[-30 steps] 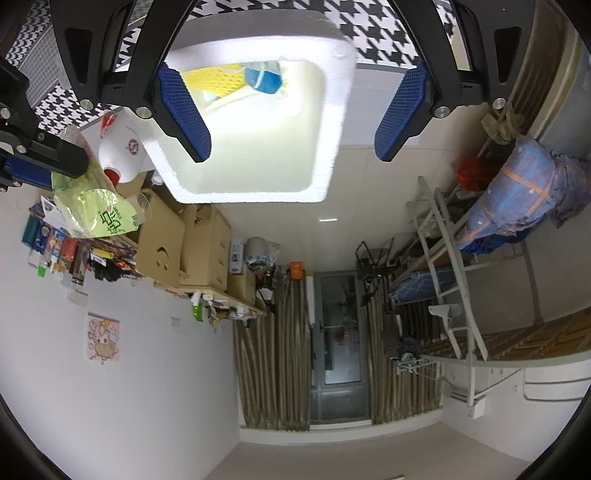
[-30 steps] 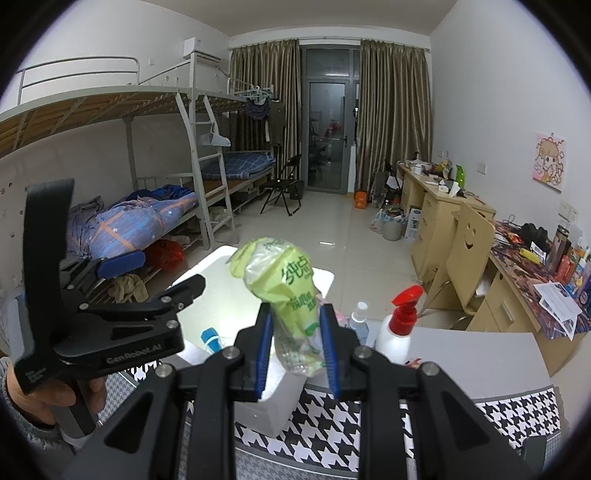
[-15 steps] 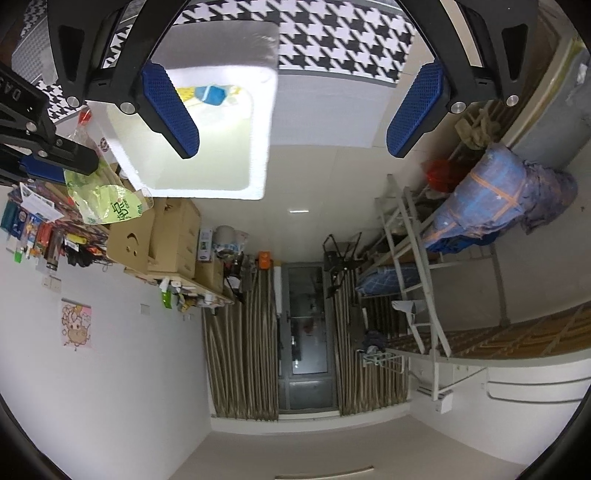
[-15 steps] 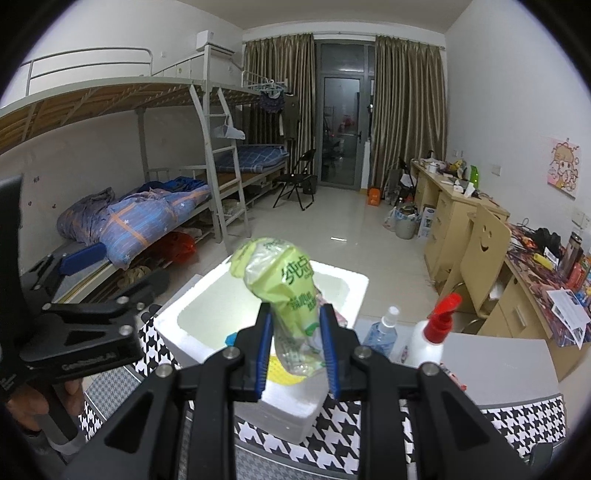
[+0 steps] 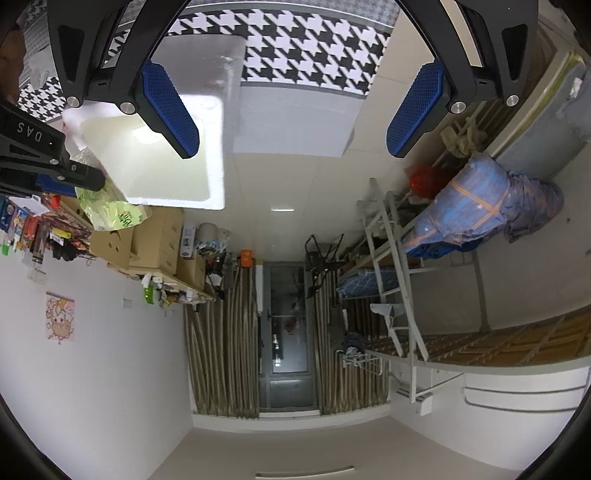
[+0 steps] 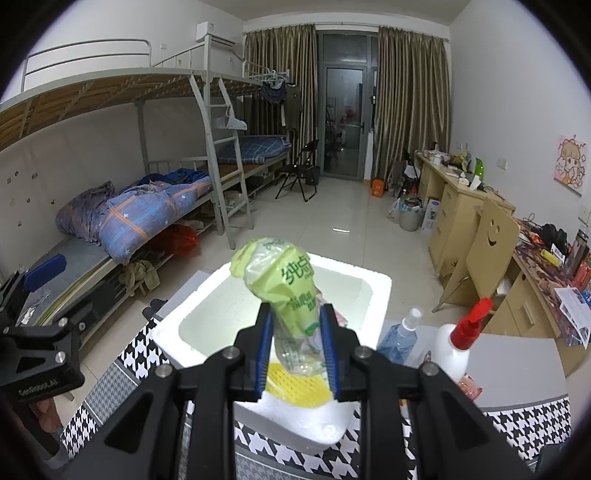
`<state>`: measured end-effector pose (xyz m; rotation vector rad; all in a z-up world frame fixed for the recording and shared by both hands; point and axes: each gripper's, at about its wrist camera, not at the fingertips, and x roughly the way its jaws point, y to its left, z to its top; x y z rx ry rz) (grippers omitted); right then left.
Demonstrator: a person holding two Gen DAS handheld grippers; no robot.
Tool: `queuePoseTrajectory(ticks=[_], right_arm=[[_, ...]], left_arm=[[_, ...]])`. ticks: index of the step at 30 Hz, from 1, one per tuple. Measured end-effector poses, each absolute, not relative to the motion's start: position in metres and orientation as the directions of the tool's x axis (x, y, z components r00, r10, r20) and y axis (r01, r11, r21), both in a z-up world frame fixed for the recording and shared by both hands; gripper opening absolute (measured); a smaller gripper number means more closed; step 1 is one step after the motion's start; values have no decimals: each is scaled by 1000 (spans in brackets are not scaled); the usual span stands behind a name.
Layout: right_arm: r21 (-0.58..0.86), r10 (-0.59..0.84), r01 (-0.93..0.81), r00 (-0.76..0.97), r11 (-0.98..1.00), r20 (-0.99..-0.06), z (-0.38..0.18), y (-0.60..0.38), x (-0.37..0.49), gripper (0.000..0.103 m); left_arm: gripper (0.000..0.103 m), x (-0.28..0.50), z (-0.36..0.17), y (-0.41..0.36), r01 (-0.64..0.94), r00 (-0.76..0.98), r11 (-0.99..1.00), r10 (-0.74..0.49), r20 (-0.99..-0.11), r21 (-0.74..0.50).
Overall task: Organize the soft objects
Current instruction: 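Lower the snack bag into the box and open the right tool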
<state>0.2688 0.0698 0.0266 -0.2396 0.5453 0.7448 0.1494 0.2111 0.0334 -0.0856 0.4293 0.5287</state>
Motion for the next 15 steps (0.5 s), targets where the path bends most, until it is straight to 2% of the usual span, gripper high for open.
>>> queuePoseTrajectory(ticks=[15], right_arm=[[30,565,-695,558,719,-608,14,82,290,30]], left_arm=[[102,138,24,216,-512,772,859,470,-428,19]])
